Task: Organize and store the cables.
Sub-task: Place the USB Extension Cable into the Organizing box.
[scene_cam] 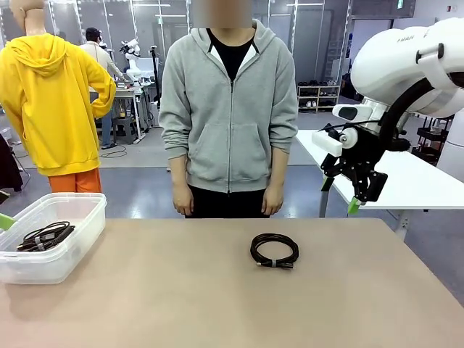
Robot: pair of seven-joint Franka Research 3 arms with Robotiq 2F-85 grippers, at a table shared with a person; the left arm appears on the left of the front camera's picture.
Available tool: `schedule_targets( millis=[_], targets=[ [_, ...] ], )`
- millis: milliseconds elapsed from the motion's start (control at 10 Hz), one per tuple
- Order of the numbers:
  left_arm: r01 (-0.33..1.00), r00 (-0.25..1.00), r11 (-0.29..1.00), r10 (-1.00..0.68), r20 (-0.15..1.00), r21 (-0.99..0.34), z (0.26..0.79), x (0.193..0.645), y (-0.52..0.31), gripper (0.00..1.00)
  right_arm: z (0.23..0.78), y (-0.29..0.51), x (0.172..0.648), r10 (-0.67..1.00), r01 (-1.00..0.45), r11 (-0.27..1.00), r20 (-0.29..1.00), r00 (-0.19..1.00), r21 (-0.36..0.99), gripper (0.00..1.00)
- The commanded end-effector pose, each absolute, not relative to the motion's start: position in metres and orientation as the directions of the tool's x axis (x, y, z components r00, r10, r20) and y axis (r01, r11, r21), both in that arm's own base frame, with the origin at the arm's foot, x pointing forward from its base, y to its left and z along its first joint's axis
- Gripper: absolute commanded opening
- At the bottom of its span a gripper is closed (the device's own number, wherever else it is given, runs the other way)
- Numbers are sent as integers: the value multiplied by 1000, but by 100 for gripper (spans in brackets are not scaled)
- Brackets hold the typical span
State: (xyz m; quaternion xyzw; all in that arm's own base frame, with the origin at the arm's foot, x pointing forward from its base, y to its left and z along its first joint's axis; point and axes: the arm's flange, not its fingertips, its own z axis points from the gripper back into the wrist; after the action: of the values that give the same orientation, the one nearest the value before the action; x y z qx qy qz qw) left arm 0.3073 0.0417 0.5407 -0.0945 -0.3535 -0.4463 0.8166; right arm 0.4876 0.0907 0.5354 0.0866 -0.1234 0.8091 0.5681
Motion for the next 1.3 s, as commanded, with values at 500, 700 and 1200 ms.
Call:
schedule_targets(
  millis=[500, 700, 1200],
  targets=[
    [795, 361, 586, -665, 654, 157, 541, 308, 38, 100, 537, 87, 484, 898, -944, -310, 294, -329, -110, 100],
    [795, 361, 586, -665, 654, 157, 541, 308, 38, 100, 527, 108, 494, 905, -939, -320, 253, -342, -124, 100],
    [795, 361, 586, -665, 654, 157, 541, 308, 38, 100, 442, 177, 526, 994, -995, -90, 56, -93, -45, 100]
  ],
)
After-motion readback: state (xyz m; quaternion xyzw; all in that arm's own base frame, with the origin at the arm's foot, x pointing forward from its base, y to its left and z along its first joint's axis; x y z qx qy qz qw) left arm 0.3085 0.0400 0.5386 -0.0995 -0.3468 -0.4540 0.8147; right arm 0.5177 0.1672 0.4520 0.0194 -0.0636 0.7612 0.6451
